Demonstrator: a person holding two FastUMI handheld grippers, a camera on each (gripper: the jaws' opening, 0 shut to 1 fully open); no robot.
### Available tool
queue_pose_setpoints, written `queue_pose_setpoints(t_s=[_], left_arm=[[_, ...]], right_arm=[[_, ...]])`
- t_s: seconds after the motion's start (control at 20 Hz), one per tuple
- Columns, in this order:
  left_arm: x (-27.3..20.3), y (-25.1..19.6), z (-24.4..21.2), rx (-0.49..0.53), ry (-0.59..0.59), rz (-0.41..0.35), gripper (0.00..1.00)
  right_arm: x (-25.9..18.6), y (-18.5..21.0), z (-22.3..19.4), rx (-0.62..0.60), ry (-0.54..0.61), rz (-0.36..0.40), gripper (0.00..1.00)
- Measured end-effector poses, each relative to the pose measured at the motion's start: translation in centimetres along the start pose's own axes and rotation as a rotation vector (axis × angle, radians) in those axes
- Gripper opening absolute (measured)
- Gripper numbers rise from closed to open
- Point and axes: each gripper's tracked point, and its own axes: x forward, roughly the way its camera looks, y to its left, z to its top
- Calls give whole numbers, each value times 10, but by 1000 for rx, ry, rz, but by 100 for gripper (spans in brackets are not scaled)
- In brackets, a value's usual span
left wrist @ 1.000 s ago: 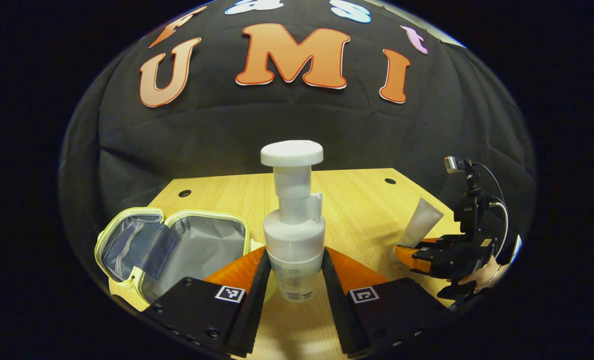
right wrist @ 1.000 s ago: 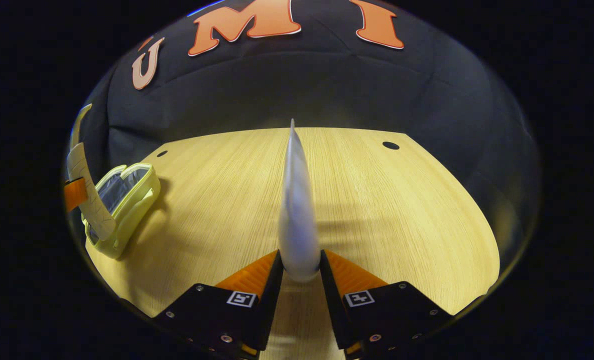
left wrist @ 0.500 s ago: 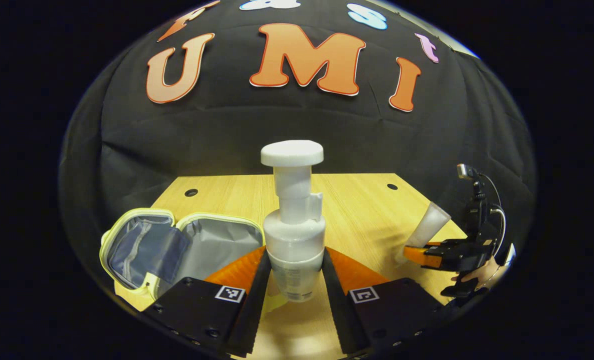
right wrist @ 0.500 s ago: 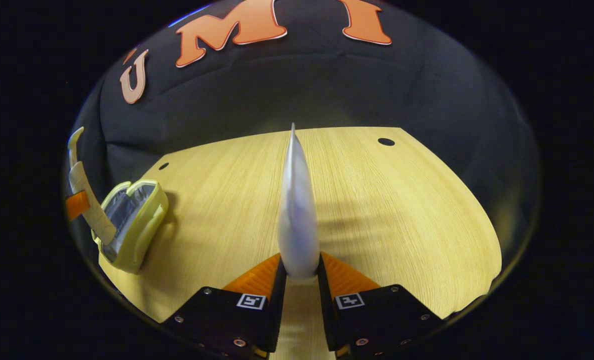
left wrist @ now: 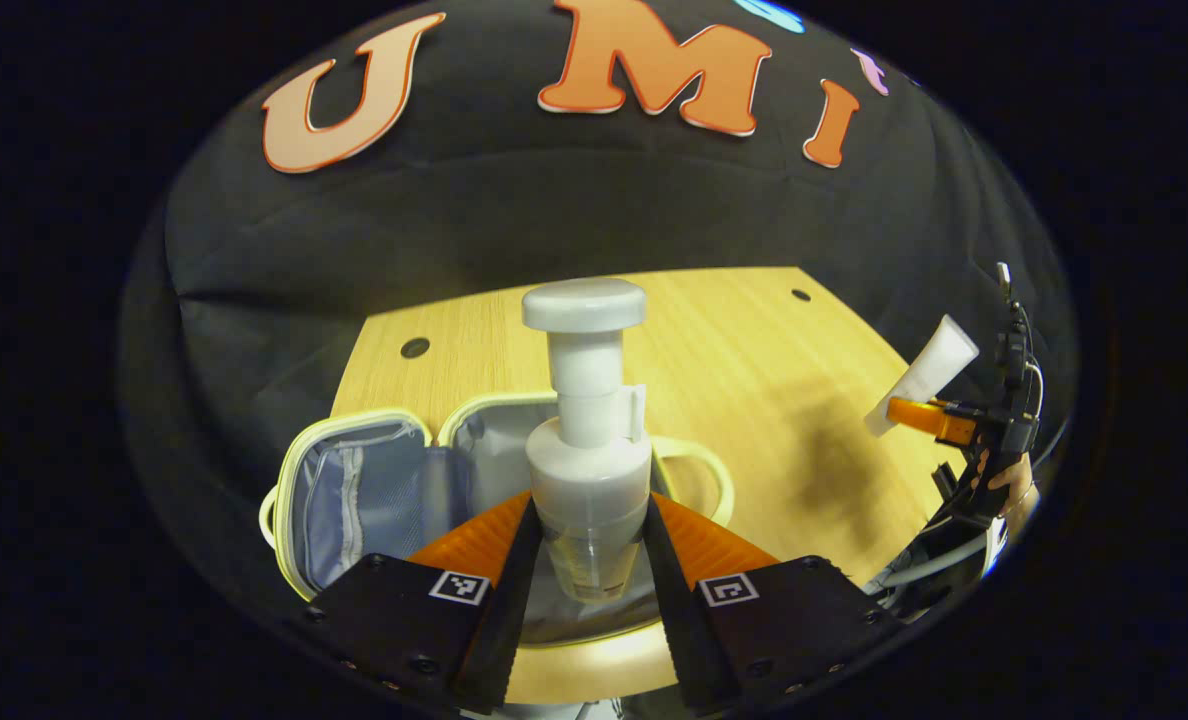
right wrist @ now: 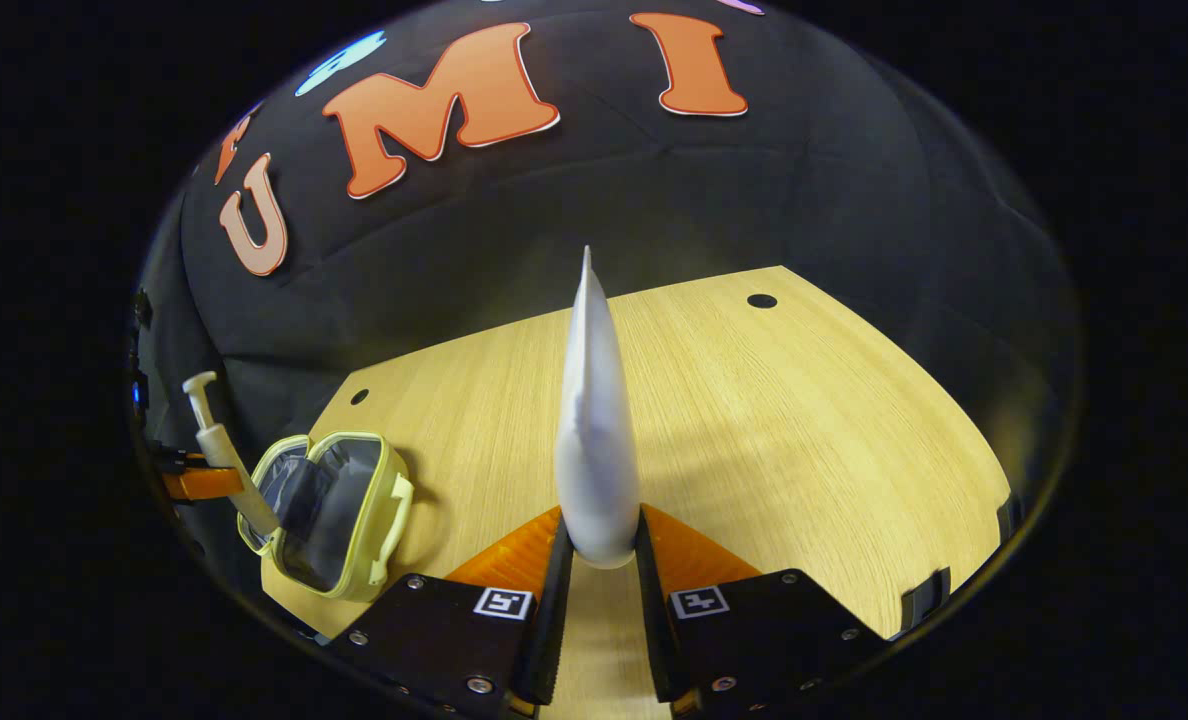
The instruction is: First open the suitcase, pack the skin care products into it, and then close the suitcase.
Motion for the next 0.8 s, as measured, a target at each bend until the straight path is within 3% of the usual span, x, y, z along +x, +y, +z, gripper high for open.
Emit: queue_pose_setpoints(t_s=[0.15, 0.5, 0.8], left_arm=[[21, 22, -19, 9, 131, -33, 61], [86, 20, -53, -18, 409, -75, 62], [111, 23, -70, -49, 500, -112, 62]], right_arm=[[-4, 11, -9, 11, 8, -17, 36], [-16, 11, -26, 41, 39, -69, 36], [-22, 9, -28, 47, 57, -97, 36]])
